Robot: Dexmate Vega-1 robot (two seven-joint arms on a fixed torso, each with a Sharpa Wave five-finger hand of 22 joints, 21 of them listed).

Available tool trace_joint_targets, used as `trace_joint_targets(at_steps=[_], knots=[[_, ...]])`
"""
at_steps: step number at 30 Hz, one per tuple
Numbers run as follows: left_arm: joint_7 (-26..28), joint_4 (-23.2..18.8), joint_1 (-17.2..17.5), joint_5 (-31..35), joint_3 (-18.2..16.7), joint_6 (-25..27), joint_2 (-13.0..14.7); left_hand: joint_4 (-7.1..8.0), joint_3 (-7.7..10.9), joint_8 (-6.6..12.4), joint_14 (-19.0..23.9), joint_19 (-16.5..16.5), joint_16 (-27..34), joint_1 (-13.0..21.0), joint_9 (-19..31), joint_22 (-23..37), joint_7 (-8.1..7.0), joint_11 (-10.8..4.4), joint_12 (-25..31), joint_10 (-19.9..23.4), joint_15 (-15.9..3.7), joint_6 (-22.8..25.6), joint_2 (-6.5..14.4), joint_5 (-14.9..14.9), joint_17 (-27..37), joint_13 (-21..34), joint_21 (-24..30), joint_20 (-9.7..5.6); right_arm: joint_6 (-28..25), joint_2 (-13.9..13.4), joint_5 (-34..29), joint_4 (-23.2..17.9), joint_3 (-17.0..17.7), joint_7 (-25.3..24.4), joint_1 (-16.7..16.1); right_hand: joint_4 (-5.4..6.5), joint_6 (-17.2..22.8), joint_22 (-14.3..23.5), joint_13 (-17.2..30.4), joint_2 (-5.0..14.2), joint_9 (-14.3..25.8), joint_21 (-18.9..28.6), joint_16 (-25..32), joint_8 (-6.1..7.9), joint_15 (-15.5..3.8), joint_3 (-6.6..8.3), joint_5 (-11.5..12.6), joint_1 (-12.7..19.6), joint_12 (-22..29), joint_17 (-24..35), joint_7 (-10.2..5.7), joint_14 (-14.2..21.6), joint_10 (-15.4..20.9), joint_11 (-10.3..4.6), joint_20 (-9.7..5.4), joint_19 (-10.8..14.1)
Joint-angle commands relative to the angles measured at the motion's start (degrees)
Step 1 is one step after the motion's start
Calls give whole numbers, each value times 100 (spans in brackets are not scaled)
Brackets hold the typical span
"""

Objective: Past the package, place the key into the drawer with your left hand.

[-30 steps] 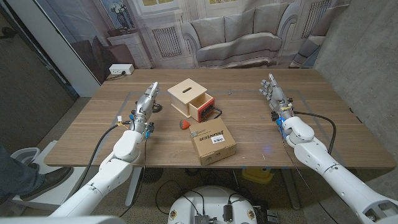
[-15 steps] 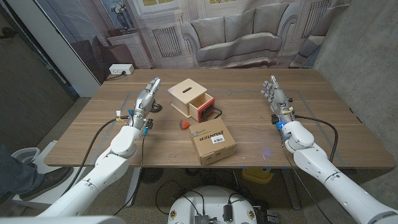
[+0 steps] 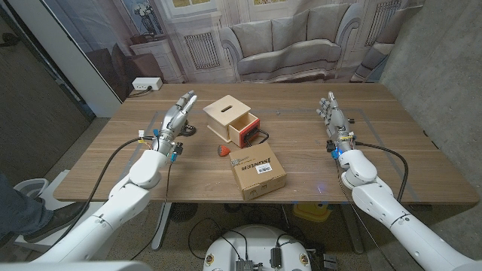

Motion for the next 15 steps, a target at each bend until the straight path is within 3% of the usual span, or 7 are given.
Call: trace_joint_targets(at_steps=[1, 8, 15], knots=[[231, -326, 358, 326, -162, 9, 199, -44, -7, 39, 44, 12, 21, 82, 23, 3, 8, -9, 18, 70, -150, 67, -11, 49, 21, 18, -28, 3, -114, -30, -104, -109, -25, -76, 35, 11, 42, 8, 23, 19, 32, -33, 17, 25, 41, -14, 30, 21, 20, 23, 7, 29, 47, 17, -106, 36], [333, -461, 565, 469, -257, -57, 234, -73, 1, 33, 51, 33, 12, 142, 24, 3, 10, -21, 13, 84, -153, 82, -4, 55, 21, 19, -27, 21, -10, 43, -63, -66, -40, -20, 32, 10, 42, 9, 23, 22, 32, -54, 18, 25, 39, -21, 30, 20, 19, 23, 7, 33, 48, 24, -105, 43], [260, -356, 518, 619, -209, -183, 219, -97, 7, 38, 57, 43, 5, 190, 25, 3, -17, -32, 13, 110, -170, 122, 1, 58, 22, 20, -30, 28, -76, -8, -93, -256, -11, -136, -105, 7, 44, 9, 23, 28, 32, -71, 16, 25, 42, -23, 31, 23, 18, 23, 9, 30, 47, 18, -105, 48]])
